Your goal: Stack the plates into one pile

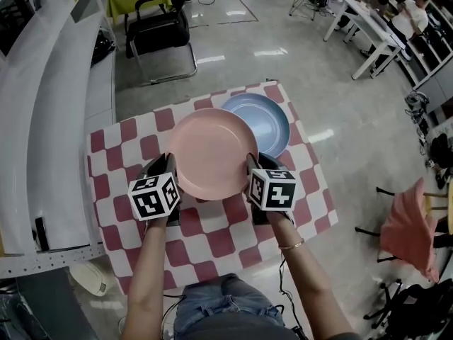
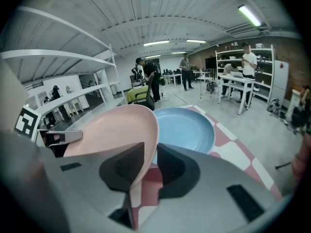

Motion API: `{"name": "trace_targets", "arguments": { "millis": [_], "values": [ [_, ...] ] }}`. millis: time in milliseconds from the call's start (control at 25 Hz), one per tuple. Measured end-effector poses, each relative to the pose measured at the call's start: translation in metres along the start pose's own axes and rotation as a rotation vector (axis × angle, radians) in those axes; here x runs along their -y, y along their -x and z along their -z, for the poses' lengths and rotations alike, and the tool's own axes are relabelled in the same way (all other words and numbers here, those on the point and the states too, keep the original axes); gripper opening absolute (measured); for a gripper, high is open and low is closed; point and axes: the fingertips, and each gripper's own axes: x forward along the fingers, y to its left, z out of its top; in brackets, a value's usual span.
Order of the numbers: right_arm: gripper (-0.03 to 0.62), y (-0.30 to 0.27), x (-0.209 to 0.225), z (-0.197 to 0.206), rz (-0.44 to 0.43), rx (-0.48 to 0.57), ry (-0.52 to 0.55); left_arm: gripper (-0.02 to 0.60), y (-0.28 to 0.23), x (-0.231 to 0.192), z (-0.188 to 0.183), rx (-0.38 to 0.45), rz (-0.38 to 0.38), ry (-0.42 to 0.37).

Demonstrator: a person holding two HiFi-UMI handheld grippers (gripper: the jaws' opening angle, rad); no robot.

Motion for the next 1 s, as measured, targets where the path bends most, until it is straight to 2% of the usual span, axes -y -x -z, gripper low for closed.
{"name": "trace_targets", "arguments": {
  "millis": [600, 1000],
  "values": [
    [0.089, 0.032, 0.076, 0.009, 0.106, 0.026, -0.097, 0.053, -0.032, 0.080, 0.002, -0.042, 0.114, -0.077],
    [0.089, 0.030, 0.108, 0.005, 0.153, 0.029, -0.131, 0.054, -0.055, 0.107, -0.006, -0.053, 0.156, -0.097]
  ]
}}
